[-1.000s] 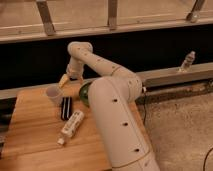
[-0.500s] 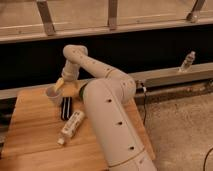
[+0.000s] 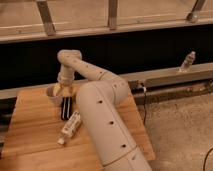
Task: Pick up the ceramic cup
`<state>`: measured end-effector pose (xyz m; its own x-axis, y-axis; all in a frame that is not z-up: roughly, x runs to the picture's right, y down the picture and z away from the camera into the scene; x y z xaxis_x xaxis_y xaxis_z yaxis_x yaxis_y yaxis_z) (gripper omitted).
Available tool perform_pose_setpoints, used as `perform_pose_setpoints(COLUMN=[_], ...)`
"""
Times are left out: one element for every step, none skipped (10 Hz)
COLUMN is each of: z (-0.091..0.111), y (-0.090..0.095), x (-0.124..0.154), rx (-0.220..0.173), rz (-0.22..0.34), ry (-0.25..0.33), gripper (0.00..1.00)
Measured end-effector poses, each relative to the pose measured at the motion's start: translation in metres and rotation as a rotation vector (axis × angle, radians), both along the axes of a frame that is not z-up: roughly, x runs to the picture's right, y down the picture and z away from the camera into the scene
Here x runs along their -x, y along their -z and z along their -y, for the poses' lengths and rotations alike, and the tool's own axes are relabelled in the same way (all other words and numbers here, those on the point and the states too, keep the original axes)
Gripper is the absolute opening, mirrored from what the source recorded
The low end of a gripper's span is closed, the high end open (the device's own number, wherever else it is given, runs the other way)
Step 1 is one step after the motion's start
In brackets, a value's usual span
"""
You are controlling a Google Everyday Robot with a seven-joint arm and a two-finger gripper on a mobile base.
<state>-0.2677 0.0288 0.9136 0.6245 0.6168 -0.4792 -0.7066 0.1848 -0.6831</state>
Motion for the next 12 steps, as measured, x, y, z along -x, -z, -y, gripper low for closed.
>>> perform_pose_setpoints(z=[0.001,0.003,0.008,0.012,0.016,0.021,0.026,0.03,0.038,0.048,0.064,0.079], y=[-0.001,0.0,0.004,0.009,0.013,0.019,0.023,0.025,0.028,0.031,0.037,0.041], x=[0.0,-0.002,-0.005,-0.006,-0.005,-0.006,-0.007,-0.01,-0.015,-0.021,-0.032,-0.043], rx=[-0.007,-0.014,-0.027,-0.038,-0.047,-0.058,-0.067,-0.07,-0.059,-0.042,-0.029,-0.028], rz=[0.001,0.001,0.002,0.007,0.013,0.02,0.031,0.041,0.09,0.152,0.213,0.253], ry=[-0.006,-0.014,-0.032,-0.044,-0.052,-0.063,-0.085,-0.106,-0.167,-0.233,-0.304,-0.369], gripper=[0.35,0.27,0.15,0.05,0.01,0.0,0.0,0.0,0.0,0.0,0.0,0.0])
